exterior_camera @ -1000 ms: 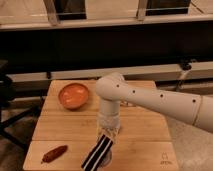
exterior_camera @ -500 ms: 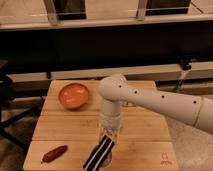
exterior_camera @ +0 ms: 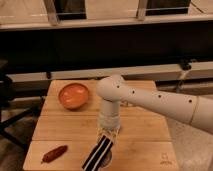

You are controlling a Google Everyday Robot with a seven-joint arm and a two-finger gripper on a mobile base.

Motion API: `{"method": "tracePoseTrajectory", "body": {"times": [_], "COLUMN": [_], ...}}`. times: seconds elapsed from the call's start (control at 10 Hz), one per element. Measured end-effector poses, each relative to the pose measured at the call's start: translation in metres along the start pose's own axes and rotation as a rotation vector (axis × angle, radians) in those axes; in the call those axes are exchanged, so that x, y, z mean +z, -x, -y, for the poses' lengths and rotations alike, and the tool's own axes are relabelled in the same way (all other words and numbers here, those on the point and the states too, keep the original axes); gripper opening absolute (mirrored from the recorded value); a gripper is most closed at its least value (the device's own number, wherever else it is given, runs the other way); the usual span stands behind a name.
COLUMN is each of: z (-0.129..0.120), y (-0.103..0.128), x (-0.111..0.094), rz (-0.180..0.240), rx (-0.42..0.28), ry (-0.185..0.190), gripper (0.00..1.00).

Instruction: Place the eraser in the ceramic cup

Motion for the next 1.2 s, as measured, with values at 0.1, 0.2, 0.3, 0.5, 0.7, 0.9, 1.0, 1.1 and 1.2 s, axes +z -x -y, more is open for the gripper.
{"method": "tracePoseTrajectory", "body": {"times": [0.1, 0.2, 0.3, 0.5, 0.7, 0.9, 1.0, 1.1, 1.2], "z": [0.0, -0.0003, 0.0001, 0.0005, 0.0008, 0.0009, 0.0016, 0.0017, 0.0019], "y": [-0.0009, -0.0013, -0.0018, -0.0028, -0.0034, -0.0036, -0.0045, -0.0048, -0.005], "x": [0.0012, 0.0019, 0.0024, 0.0035, 0.0045, 0.005, 0.0059, 0.0063, 0.0064], "rz": [0.003, 0.005, 0.006, 0.01, 0.015, 0.021, 0.029, 0.032, 0.033], "rx": [0.001, 0.001, -0.001, -0.002, -0.004, -0.005, -0.007, -0.008, -0.009], "ry": [-0.001, -0.002, -0.002, -0.003, -0.002, 0.0, 0.005, 0.007, 0.008], "gripper": [0.04, 0.04, 0.04, 0.04, 0.04, 0.07, 0.29, 0.41, 0.5]}}
